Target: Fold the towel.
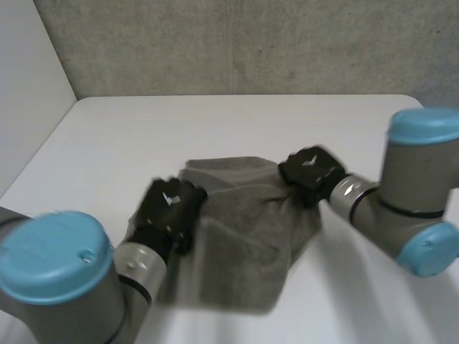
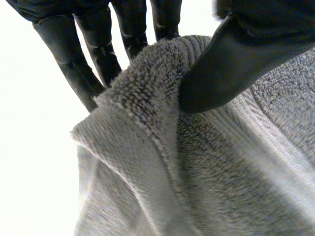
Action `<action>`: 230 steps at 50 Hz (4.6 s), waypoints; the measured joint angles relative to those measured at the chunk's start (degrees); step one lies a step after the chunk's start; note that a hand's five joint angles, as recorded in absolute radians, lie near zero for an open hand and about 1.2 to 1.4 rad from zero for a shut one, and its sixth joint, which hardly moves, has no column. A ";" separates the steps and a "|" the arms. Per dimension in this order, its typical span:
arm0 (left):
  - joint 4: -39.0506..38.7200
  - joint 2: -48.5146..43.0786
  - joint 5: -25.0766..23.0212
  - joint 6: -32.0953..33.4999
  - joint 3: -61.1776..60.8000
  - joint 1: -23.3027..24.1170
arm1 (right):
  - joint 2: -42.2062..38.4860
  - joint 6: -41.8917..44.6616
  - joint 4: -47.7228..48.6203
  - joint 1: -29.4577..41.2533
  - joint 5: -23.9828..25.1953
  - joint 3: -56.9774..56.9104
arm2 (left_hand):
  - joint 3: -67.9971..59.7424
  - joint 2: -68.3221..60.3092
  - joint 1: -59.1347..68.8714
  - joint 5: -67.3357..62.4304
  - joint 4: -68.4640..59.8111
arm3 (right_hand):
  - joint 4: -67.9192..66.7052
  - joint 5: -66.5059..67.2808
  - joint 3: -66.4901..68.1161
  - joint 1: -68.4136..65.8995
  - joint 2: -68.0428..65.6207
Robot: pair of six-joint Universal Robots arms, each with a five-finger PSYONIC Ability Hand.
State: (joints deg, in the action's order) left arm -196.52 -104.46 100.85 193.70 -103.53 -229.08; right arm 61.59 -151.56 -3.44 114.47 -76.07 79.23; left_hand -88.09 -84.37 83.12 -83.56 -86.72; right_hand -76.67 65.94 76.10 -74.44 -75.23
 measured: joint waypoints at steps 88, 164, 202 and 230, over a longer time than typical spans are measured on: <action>0.62 -3.91 -1.51 4.39 1.22 -10.06 | 12.64 2.52 7.42 2.77 0.39 25.37 | 59.96 56.54 -54.84 55.23 58.51 | 46.21 -45.11 -45.66 43.81 45.07; -10.04 -16.96 -4.65 4.93 4.64 -10.49 | 5.67 -14.97 26.78 -24.53 -1.99 21.12 | 43.44 39.49 -38.37 39.34 41.97 | -0.22 1.18 0.29 -2.10 -0.29; -16.11 -9.69 -4.30 11.17 4.11 -15.39 | 11.02 -15.72 22.55 -24.51 -0.44 20.13 | -0.02 -0.30 -0.76 -1.44 0.09 | -0.24 1.18 0.29 -2.12 -0.29; 17.21 8.49 -5.27 4.90 18.66 -16.96 | 20.38 9.11 -27.57 -22.47 9.23 -9.40 | -0.29 -0.54 -0.50 -1.66 0.09 | -0.24 1.19 0.30 -2.16 -0.30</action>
State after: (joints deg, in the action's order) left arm -179.30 -95.97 95.58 198.60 -84.87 -246.04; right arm 81.97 -142.45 -31.01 92.00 -66.84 69.82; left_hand -88.38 -84.91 82.62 -85.22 -86.63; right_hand -76.92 67.12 76.40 -76.60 -75.52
